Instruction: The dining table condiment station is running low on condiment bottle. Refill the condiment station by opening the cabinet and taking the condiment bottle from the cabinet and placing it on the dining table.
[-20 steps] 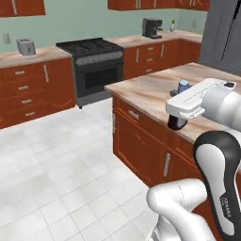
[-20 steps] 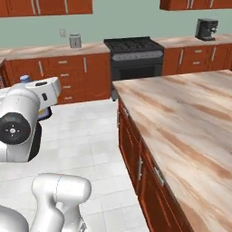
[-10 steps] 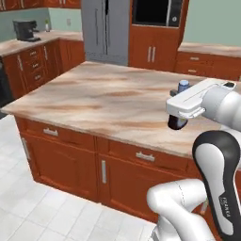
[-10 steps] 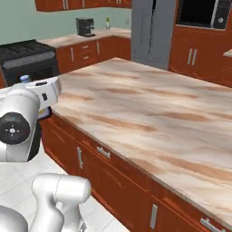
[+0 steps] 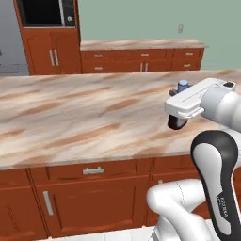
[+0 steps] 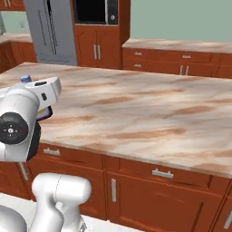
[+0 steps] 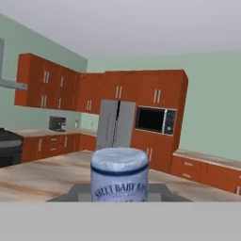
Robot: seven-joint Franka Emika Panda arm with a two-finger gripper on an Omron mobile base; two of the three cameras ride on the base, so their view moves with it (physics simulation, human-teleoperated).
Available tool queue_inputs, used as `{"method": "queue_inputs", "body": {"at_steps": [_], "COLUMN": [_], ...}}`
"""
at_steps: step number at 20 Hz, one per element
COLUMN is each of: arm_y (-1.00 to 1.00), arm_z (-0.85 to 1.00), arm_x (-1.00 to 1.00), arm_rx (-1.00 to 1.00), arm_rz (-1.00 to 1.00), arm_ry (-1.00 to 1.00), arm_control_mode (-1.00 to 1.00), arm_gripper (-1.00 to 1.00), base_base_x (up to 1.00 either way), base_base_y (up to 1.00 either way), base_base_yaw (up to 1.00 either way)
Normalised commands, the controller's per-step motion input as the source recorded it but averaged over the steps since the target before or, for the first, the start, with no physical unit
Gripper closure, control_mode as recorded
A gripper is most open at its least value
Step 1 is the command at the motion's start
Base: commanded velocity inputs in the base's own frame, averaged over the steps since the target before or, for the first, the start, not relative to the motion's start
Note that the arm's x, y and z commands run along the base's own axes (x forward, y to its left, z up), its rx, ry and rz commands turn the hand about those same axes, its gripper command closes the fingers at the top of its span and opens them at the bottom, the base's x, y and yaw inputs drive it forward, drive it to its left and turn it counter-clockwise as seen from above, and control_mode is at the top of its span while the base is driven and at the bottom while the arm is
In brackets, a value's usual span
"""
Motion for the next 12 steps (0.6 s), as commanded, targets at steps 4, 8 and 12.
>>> {"method": "queue_inputs", "body": {"at_steps": [4, 8, 12], "arm_y": [0.00, 0.00, 0.00], "arm_z": [0.00, 0.00, 0.00], "arm_x": [0.00, 0.00, 0.00], "arm_rx": [0.00, 0.00, 0.00], "arm_rz": [0.00, 0.00, 0.00], "arm_ry": [0.00, 0.00, 0.00], "arm_control_mode": [1.00, 1.00, 1.00], "arm_gripper": [1.00, 1.00, 1.00], "base_base_x": [0.00, 0.00, 0.00], "base_base_y": [-0.91, -1.00, -1.00], "base_base_yaw": [-0.29, -0.11, -0.09]}}
